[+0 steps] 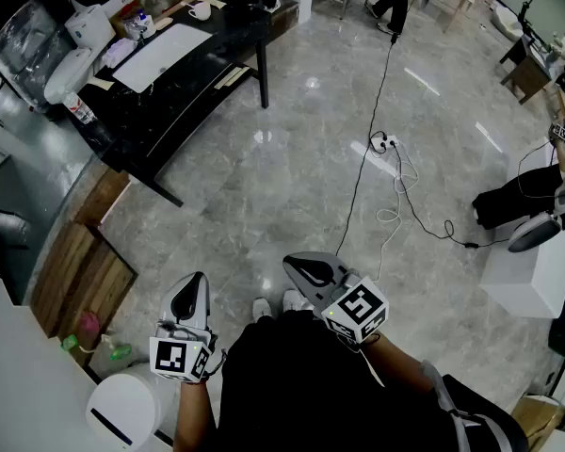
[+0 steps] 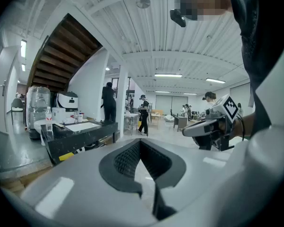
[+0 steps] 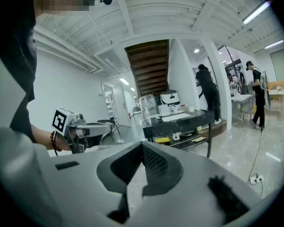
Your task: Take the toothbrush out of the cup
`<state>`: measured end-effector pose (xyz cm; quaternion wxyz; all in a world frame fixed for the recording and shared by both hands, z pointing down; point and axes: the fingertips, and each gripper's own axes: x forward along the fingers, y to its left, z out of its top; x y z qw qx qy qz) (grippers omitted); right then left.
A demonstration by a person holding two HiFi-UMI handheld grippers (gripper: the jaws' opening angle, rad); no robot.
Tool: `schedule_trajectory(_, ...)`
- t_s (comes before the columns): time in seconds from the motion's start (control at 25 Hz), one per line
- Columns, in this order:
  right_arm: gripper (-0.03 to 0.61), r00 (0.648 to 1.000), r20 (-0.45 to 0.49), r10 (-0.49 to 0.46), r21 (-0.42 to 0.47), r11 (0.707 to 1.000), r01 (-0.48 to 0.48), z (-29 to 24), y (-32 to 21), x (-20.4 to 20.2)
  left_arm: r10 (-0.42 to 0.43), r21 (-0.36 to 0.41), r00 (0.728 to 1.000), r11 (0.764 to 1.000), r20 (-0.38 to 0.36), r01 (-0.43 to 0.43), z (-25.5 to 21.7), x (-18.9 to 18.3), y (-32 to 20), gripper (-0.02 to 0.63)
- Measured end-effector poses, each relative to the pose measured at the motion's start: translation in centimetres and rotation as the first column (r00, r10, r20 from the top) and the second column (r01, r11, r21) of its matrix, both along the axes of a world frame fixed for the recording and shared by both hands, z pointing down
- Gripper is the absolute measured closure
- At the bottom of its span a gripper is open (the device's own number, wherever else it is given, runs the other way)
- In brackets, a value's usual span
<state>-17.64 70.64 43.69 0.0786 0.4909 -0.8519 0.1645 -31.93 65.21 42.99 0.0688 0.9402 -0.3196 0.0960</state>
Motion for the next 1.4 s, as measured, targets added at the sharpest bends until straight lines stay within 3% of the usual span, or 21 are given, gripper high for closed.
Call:
schedule_trajectory(0.36, 0.565, 1.000, -0.020, -0.011, 0.007, 1.000, 0.011, 1.1, -0.4, 3.9, 0.002, 0.008, 1.000, 1.000, 0.016, -0.002, -0.2, 3.8, 0.1, 0.604)
schedule_trajectory(0.8, 0.565, 1.000, -0.006, 0.019, 0.000, 1.000, -0.019, 1.9, -2.0, 6.1, -0.005, -0.005, 1.000, 1.000, 0.012, 0.005, 0.6, 4.5, -1.5, 0.604)
schedule_trajectory(1.04, 0.565, 0.999, -0.040, 0.025, -0.028, 0.999, -0.027, 2.3, -4.8, 6.1, 0.005, -0.003, 1.000, 1.000, -0.023, -0.005, 0.9, 5.2, -5.7, 0.604)
schedule_trajectory(1.24, 0.565, 0.994, -0.003, 0.105, 0.003, 0.994, -0.105, 1.2, -8.6, 7.2, 0.041, -0.004, 0.998, 0.999, -0.048, -0.041, 1.5, 6.1, -10.1, 0.604)
schedule_trajectory(1.4, 0.565, 0.996, -0.006, 0.084, -0.003, 0.996, -0.084, 1.4, -12.7, 6.0, 0.037, -0.011, 0.998, 0.999, -0.049, -0.037, 1.6, 5.3, -13.7, 0.604)
